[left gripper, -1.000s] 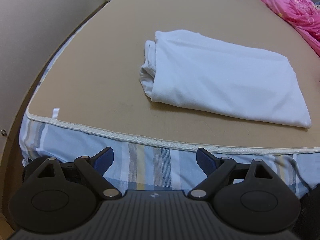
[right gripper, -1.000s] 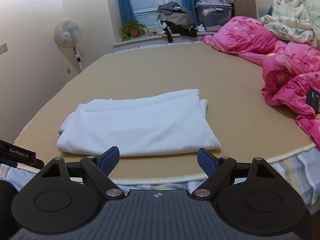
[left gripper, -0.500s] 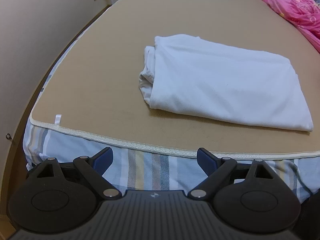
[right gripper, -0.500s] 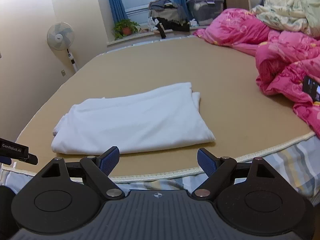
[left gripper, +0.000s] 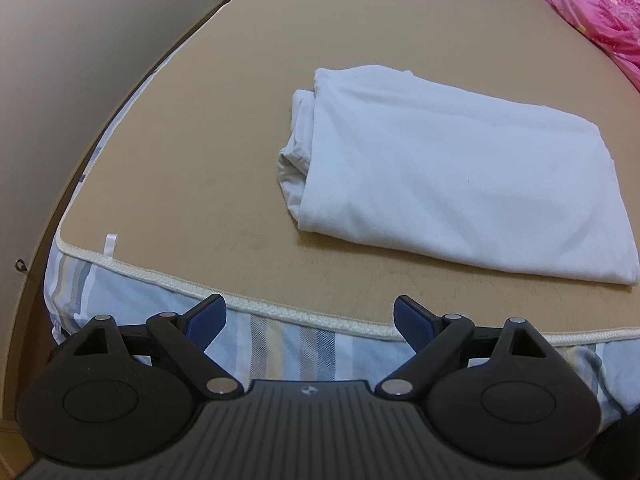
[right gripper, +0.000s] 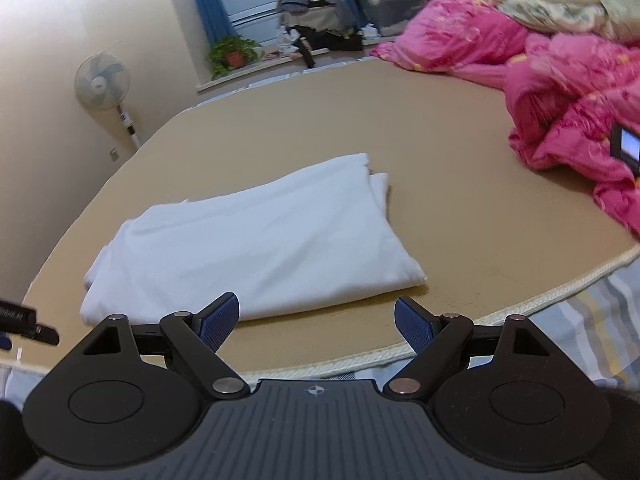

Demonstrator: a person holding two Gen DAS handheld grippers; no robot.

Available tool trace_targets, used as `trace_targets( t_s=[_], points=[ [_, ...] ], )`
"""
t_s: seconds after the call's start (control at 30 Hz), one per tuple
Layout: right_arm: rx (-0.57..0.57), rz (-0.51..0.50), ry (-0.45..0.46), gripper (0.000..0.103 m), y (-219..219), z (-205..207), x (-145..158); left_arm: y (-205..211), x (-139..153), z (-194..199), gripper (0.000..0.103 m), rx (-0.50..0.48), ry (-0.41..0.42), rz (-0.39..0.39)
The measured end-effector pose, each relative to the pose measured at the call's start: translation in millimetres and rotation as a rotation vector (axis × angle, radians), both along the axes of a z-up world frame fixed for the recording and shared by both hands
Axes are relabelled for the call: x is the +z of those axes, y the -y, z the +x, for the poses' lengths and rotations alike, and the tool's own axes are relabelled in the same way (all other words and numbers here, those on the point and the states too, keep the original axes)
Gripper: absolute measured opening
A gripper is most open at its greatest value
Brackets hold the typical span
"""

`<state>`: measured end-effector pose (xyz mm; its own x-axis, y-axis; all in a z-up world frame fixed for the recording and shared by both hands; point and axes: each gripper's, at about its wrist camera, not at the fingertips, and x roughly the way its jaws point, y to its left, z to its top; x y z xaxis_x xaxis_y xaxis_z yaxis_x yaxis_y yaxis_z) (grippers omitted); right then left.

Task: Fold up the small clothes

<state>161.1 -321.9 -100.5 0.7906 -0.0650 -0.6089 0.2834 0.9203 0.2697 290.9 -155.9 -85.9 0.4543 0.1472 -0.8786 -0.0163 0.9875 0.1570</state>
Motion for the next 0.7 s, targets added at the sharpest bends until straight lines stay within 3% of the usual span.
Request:
trace_targets(
  t_s=[0.3,0.4,0.57,0.63,0.7],
  points=[
    [-0.184,0.136,0.035,0.086,68.1,27.8,-42.1,5.7,-16.9,29.6,0.094,0.027,-0.013,0.019],
    [-0.221,0.177,0.002,0.086,86.7,45.1,-59.8,1.3,-29.0,43.9,0.094,0.061,-0.043,0.022],
    [-0.283,0.351,-0.056,0.086,110.9,76.5,-91.6,-5.4,-43.4,62.3,0.094,0.105,-0.07,0.037],
    [-0.307,0.408,-0.072,0.091,113.3,86.9,-101.8,-5.5,-47.0,66.8,0.094,0.102,-0.07,0.057],
    [-0.311,0.402,-0.053,0.095,107.5,94.3,-104.3,-6.6,-49.3,69.3,0.094,0.099,-0.067,0.062]
  ],
)
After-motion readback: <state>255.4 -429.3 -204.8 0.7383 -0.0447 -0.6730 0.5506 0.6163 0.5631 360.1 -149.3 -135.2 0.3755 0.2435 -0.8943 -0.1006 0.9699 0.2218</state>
